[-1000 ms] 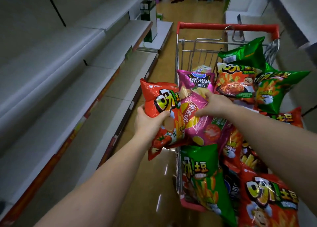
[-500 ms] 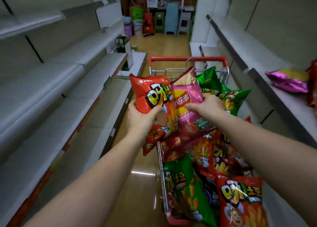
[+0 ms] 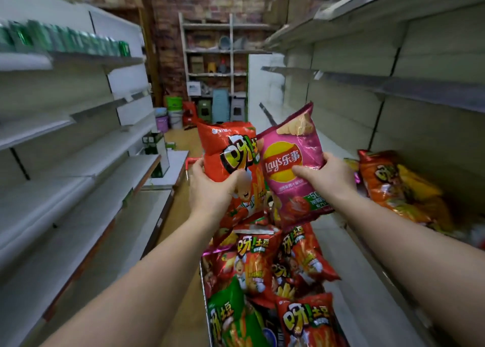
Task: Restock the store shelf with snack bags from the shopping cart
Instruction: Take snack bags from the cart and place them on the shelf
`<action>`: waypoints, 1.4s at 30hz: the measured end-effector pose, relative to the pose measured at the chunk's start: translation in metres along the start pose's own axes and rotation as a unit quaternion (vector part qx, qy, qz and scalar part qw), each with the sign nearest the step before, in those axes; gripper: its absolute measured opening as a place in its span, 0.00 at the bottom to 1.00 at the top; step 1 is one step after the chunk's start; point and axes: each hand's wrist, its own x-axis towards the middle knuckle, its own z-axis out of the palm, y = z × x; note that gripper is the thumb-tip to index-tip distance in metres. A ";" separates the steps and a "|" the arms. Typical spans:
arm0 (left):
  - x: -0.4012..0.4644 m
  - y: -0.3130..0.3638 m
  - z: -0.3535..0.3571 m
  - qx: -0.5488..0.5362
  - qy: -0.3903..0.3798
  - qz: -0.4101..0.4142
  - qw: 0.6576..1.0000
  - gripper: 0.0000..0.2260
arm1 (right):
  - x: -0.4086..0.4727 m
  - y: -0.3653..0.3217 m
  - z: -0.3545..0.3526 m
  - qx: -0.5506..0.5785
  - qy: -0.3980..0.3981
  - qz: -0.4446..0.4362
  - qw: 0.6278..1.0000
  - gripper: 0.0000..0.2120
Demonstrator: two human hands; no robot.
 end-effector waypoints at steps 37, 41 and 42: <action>-0.145 0.180 0.129 -0.271 -0.609 0.136 0.733 0.28 | -0.242 -0.069 -0.247 -0.121 0.549 0.201 0.802 0.17; -0.196 0.202 0.124 -0.301 -0.668 0.125 0.669 0.28 | -0.295 -0.090 -0.267 -0.135 0.597 0.214 0.762 0.17; -0.210 0.207 0.122 -0.308 -0.681 0.124 0.653 0.29 | -0.309 -0.095 -0.270 -0.138 0.605 0.217 0.754 0.16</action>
